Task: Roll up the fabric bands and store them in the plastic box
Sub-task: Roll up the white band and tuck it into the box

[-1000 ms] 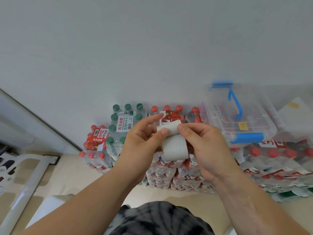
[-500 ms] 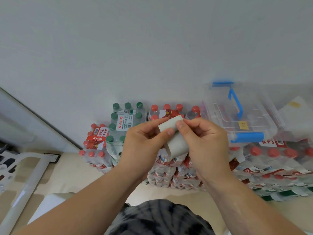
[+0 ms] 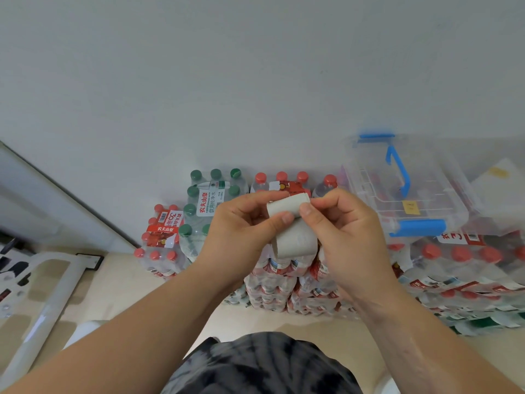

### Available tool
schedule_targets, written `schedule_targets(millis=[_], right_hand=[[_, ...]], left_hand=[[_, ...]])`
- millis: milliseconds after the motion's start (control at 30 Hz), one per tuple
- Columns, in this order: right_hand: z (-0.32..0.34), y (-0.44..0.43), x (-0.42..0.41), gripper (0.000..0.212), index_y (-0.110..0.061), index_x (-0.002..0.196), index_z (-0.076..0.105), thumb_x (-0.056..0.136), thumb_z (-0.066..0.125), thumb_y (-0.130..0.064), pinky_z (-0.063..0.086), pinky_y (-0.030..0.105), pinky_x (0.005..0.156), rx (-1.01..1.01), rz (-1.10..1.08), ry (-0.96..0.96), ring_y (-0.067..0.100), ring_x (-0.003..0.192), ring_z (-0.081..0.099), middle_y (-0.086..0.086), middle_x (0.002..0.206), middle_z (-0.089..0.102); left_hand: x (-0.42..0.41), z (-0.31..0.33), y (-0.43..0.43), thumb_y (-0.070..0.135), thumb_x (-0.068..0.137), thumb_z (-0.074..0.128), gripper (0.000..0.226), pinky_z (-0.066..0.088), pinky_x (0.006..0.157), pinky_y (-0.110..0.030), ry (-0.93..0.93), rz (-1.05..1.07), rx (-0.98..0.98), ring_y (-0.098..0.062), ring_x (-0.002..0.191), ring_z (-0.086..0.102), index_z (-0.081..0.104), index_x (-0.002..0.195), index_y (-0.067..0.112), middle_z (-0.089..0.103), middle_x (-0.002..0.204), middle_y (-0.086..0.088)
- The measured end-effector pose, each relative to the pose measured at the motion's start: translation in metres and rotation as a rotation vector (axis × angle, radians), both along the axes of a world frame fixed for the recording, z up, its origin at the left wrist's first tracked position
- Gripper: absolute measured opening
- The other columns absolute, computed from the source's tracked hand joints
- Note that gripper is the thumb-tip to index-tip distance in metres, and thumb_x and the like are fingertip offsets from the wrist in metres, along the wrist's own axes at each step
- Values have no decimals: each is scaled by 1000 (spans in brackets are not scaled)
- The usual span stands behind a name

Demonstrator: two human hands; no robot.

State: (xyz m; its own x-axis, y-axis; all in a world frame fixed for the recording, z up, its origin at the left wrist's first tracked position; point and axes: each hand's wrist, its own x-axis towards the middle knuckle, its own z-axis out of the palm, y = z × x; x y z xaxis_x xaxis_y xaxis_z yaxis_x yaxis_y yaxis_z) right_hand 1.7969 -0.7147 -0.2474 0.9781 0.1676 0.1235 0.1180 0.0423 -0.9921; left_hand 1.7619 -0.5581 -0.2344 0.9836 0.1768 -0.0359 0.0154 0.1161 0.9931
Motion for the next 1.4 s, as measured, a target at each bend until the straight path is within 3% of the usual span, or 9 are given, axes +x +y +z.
schedule_targets(millis=[200,300,467,533,667,867,1067,1233,1400], right_hand=[[-1,-4,0,7,-29,82,71,86,74,-34,63,57,68,7,-31,44,24,78,74,3,81,75],[-5,-6,-1,11,-24,77,72,85,76,-28,64,48,70,4,-35,38,22,77,72,4,81,74],[-8,-9,-2,13,-26,78,76,85,79,-15,65,44,79,-15,6,21,19,86,75,0,90,78],[-7,-9,-2,6,-27,77,77,82,80,-25,65,47,80,-5,-1,38,19,88,76,-2,92,78],[-3,-10,-2,33,-26,79,71,72,81,-57,65,51,70,-43,-43,73,23,74,74,0,74,74],[-5,-12,3,11,-31,85,79,78,82,-23,60,23,72,36,13,43,14,83,77,-3,87,80],[-10,-4,5,27,-33,88,82,84,80,-6,59,19,81,4,-57,-3,11,95,76,-7,103,79],[1,14,10,12,-25,82,75,85,81,-35,64,30,69,-46,-125,19,20,80,78,-1,89,80],[10,31,19,2,-22,87,77,86,78,-23,65,33,70,-99,-164,58,21,79,78,1,86,80]], left_hand=[[0,-3,0,12,70,83,29,63,73,-39,38,20,-6,-38,93,69,82,93,29,76,100,-14],[-1,-1,3,11,69,82,25,57,66,-27,79,-2,-45,-24,85,72,81,91,24,77,97,-15],[-2,3,3,21,73,86,25,58,69,-36,149,17,-101,-37,86,68,80,96,14,65,106,-36],[-2,4,2,21,67,83,29,56,63,-26,149,21,-127,-28,83,67,79,94,13,66,103,-33],[-2,3,0,18,64,82,20,58,69,-28,115,7,-138,-22,84,71,80,84,19,77,89,-8],[1,0,3,5,73,85,25,59,69,-27,171,-29,-179,-24,86,72,79,92,18,76,98,-12],[14,-4,14,18,73,78,32,61,61,-30,251,-75,-243,-31,73,74,77,103,7,75,94,-22],[30,-14,28,8,71,86,21,64,79,-46,199,-129,-332,-38,92,73,78,90,13,75,104,-18],[52,-17,49,3,71,80,17,64,71,-40,197,-227,-352,-39,87,73,74,86,8,74,100,-20]])
